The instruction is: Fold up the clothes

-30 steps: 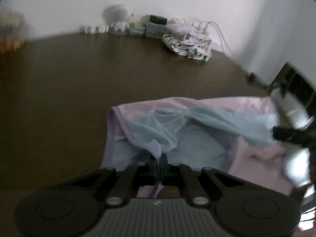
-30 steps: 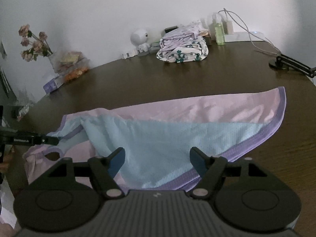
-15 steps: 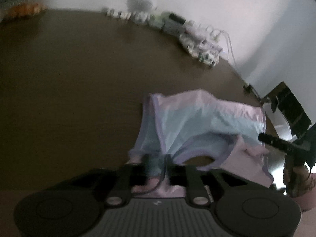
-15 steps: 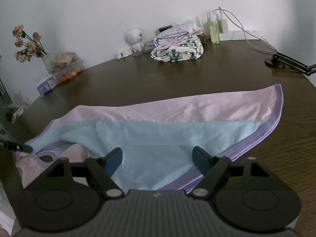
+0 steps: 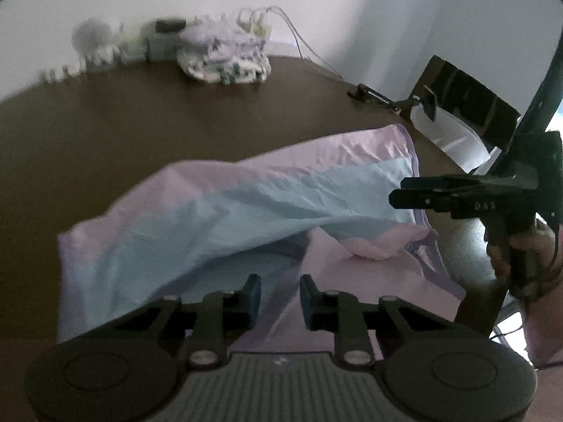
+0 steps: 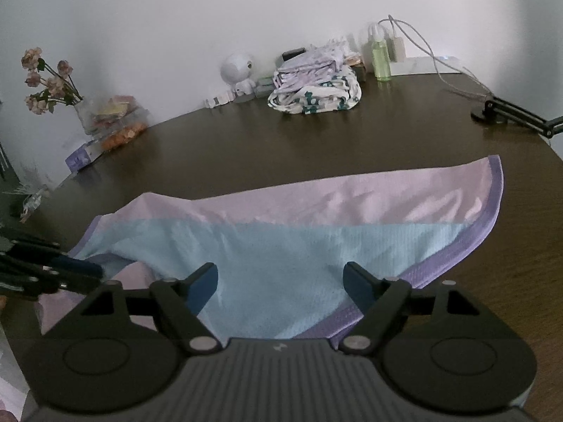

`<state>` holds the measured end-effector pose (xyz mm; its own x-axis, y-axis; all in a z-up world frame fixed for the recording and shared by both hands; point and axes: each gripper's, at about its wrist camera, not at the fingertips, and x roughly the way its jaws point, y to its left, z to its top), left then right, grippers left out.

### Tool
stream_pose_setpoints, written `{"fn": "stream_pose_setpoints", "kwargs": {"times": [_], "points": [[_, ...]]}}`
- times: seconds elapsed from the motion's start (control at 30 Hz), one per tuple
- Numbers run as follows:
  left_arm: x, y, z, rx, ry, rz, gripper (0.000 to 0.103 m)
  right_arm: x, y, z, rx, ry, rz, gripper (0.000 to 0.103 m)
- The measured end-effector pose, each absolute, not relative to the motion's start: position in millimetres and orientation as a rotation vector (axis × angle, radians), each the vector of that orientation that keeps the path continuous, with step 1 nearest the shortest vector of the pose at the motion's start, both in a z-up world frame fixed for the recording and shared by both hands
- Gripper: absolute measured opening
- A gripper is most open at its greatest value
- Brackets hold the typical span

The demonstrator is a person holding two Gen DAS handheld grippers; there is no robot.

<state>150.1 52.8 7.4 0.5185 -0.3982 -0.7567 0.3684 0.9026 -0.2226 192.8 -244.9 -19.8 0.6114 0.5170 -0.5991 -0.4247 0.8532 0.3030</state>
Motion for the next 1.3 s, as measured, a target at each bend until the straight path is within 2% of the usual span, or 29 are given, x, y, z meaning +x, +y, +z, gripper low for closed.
{"fn": "stream_pose_setpoints", "kwargs": {"times": [0.07, 0.1, 0.13, 0.17, 0.5, 0.6, 0.73, 0.8, 1.0, 1.07, 1.1, 1.13, 1.3], "points": [[157.6, 54.8, 1.2, -0.081, 0.94, -0.477, 0.02, 191.8, -245.1, -21.9, 0.134, 0.734, 0.553, 0.079], [159.4, 54.6, -0.7, -0.091, 0.946, -0.485, 0.017, 191.3, -245.1, -22.7, 0.133, 0.734, 0.556, 0.08], [160.5, 54.6, -2.0, -0.094, 0.95, -0.491, 0.005, 190.8, -244.9, -22.8, 0.13, 0.732, 0.558, 0.08], [158.8, 52.5, -1.3, -0.083, 0.948, -0.486, 0.002, 190.7, -244.8, -23.0, 0.13, 0.731, 0.559, 0.081], [98.5, 46.2, 13.5, -0.03, 0.913, -0.448, 0.001, 188.5, -245.3, -24.8, 0.117, 0.711, 0.573, 0.082], [85.5, 42.5, 6.2, -0.018, 0.95, -0.448, 0.006, 187.8, -244.4, -24.8, 0.108, 0.706, 0.575, 0.082], [81.5, 46.5, 11.6, -0.08, 0.914, -0.475, 0.03, 186.9, -244.0, -24.8, 0.109, 0.705, 0.578, 0.083], [87.2, 52.8, 19.9, -0.129, 0.875, -0.457, 0.035, 186.7, -244.1, -24.9, 0.109, 0.704, 0.579, 0.084], [115.8, 49.8, 10.6, -0.173, 0.935, -0.427, 0.036, 186.4, -244.6, -25.6, 0.113, 0.701, 0.582, 0.085], [115.9, 43.6, 3.9, -0.152, 0.954, -0.447, 0.033, 185.7, -244.3, -25.5, 0.111, 0.699, 0.583, 0.085], [115.2, 40.9, 1.7, -0.141, 0.956, -0.459, 0.025, 185.6, -244.0, -25.6, 0.108, 0.699, 0.584, 0.085], [112.4, 39.0, 2.7, -0.127, 0.945, -0.448, 0.001, 185.4, -243.6, -25.7, 0.105, 0.698, 0.585, 0.086], [91.7, 31.1, 17.1, -0.071, 0.891, -0.44, 0.001, 183.5, -241.6, -26.2, 0.082, 0.692, 0.588, 0.087]]}}
